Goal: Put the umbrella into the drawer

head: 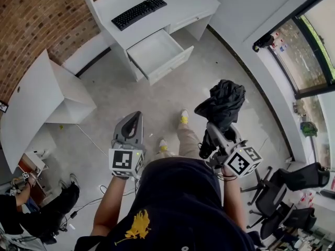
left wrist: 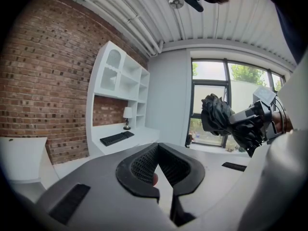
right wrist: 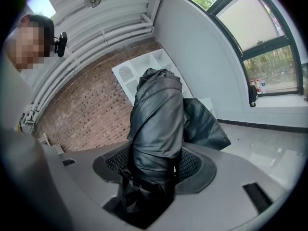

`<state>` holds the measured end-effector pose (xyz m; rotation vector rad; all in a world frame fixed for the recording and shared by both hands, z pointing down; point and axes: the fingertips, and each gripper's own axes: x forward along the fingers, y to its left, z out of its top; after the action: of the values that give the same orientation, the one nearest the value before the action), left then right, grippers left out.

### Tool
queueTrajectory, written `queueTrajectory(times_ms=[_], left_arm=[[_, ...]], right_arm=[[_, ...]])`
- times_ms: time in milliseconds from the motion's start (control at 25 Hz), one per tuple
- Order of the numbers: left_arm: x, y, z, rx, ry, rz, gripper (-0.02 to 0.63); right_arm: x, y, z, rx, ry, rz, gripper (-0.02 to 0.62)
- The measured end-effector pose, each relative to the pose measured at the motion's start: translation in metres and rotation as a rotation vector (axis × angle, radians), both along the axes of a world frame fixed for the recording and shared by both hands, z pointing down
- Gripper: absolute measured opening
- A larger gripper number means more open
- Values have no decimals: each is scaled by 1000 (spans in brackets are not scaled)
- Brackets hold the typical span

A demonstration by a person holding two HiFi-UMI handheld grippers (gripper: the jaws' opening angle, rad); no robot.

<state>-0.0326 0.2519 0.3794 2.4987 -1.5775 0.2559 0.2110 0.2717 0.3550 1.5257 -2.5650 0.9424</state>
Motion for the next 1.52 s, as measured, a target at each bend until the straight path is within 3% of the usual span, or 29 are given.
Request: queueTrajectory(times_ms=[320,600,1000,1240,1520], left_arm=[[-12,-21,1,3,-11,-23,17],[-17,-75,5,7,-5,-61,17],[-43,-199,-8,-14,-25,-181,17],[-37,-268,-20,-4,-94,-186,17],[-37,-334,-38,19,-128,-208,17]], right_arm=[[-17,-45,10,-25,-21,-33,250],[-28,-112,7,0,-20,-75,250],[-32,-241,11,-36,-110,-89,249],[-35,-309,16,-43,-97,-139,248],[-47,-383,30,-97,-149,-172,247]])
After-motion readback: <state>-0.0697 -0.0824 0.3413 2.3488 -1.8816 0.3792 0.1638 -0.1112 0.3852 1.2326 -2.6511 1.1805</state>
